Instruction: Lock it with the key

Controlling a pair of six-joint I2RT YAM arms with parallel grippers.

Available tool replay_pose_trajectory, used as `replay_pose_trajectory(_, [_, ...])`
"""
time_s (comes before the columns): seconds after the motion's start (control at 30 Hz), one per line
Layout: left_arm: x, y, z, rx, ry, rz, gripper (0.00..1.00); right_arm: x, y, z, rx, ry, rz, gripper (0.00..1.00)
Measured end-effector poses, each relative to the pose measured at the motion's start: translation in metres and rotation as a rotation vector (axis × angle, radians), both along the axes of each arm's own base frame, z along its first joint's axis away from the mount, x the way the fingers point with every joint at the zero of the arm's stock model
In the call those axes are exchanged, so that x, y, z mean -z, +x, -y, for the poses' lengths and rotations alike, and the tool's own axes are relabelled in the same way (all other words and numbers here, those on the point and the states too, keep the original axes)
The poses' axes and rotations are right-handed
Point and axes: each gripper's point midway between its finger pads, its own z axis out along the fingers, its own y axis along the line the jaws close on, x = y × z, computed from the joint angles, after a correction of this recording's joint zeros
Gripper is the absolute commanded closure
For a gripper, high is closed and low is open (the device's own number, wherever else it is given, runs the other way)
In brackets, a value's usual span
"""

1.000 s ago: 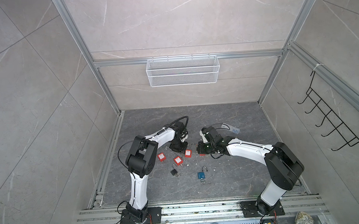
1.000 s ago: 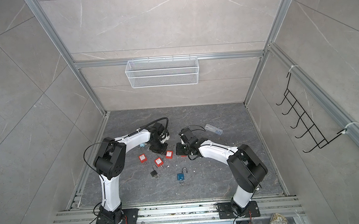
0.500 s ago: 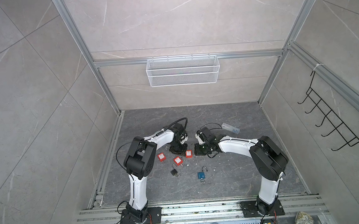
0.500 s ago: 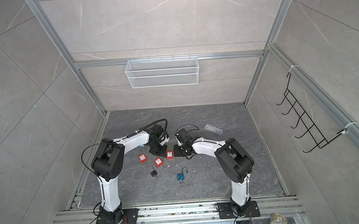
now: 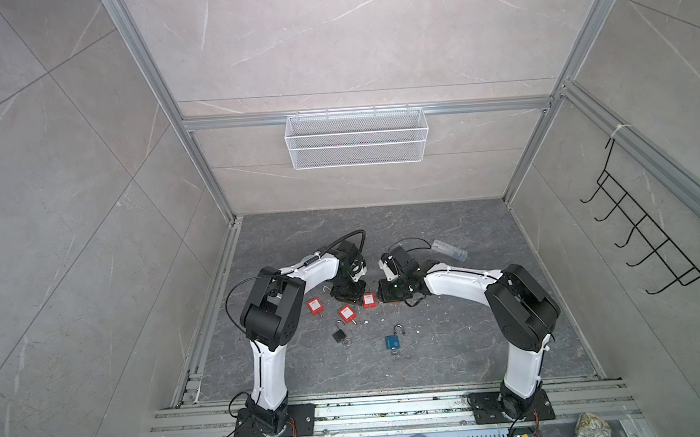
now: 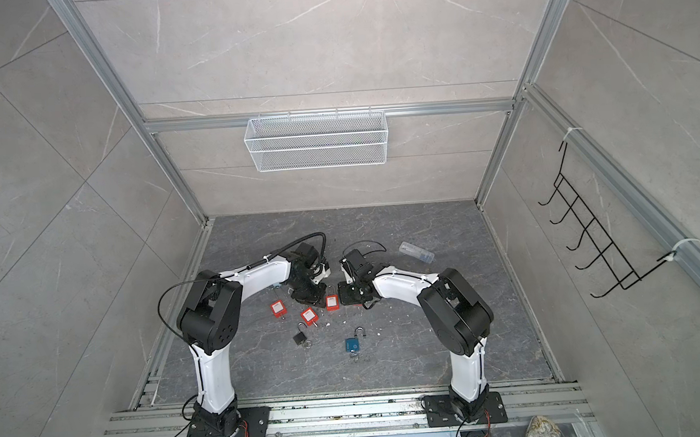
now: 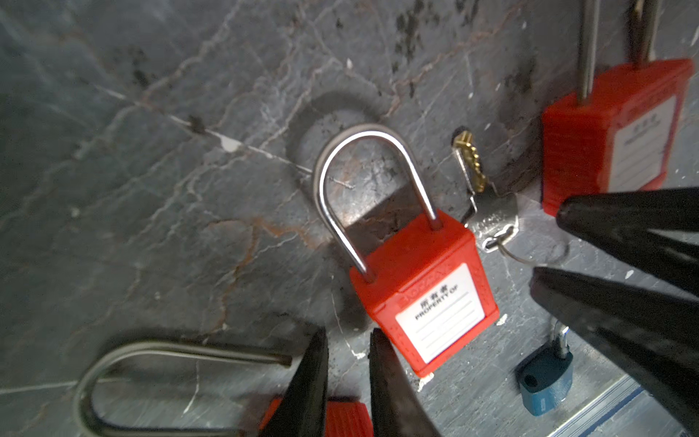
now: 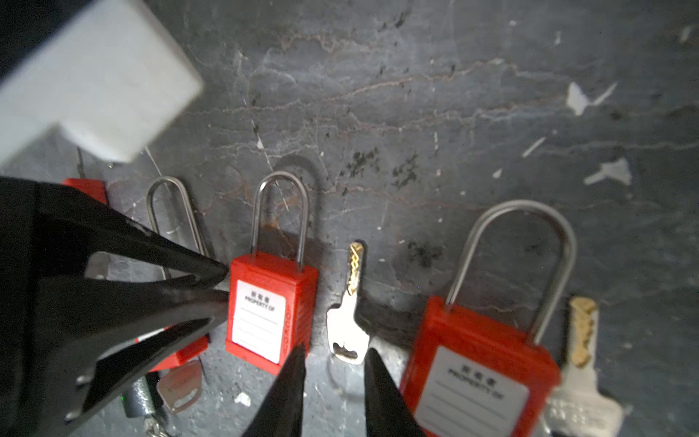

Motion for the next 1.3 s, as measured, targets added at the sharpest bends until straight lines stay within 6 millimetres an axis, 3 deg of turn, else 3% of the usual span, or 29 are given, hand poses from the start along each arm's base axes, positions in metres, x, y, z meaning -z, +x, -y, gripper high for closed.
replay_pose_trajectory(0.17, [-0.014, 0.005, -0.002, -0.003, 0.000, 0.047, 0.77, -0.026, 0.003, 0.003, 0.017, -0.026, 0.078, 0.68])
replay_pose_trajectory(0.3, [-0.029, 0.012, -0.005, -0.012, -0.010, 0.092, 0.77, -0.061, 0.000, 0.009, 0.056, -0.058, 0.176, 0.67])
replay_pose_trajectory(0.37, [-0.037, 0.016, -0.008, -0.018, -0.011, 0.120, 0.77, -0.078, -0.006, 0.012, 0.079, -0.075, 0.219, 0.66])
replay_pose_trajectory(0.47, [-0.049, 0.023, -0.012, -0.023, -0.014, 0.181, 0.77, -0.086, -0.026, 0.015, 0.104, -0.148, 0.249, 0.62])
replay_pose_trajectory(0.53, [-0.058, 0.026, -0.017, -0.027, -0.013, 0.227, 0.77, -0.081, -0.046, 0.012, 0.097, -0.198, 0.254, 0.60])
replay_pose_trajectory(0.67, [-0.075, 0.026, -0.025, -0.035, -0.021, 0.315, 0.77, -0.060, -0.092, 0.012, 0.064, -0.304, 0.231, 0.48])
replay_pose_trajectory(0.73, [-0.083, 0.025, -0.029, -0.042, -0.026, 0.357, 0.77, -0.053, -0.105, 0.017, 0.066, -0.346, 0.222, 0.43])
replay_pose_trajectory(0.87, [-0.096, 0.022, -0.035, -0.054, -0.037, 0.424, 0.77, -0.047, -0.118, 0.022, 0.084, -0.380, 0.213, 0.36])
replay_pose_trajectory(1.0, [-0.098, 0.022, -0.038, -0.061, -0.041, 0.453, 0.77, -0.043, -0.124, 0.021, 0.087, -0.377, 0.202, 0.22])
replay_pose_trajectory(1.3, [-0.092, 0.020, -0.042, -0.068, -0.029, 0.466, 0.77, -0.019, -0.140, 0.025, 0.065, -0.365, 0.127, 0.30])
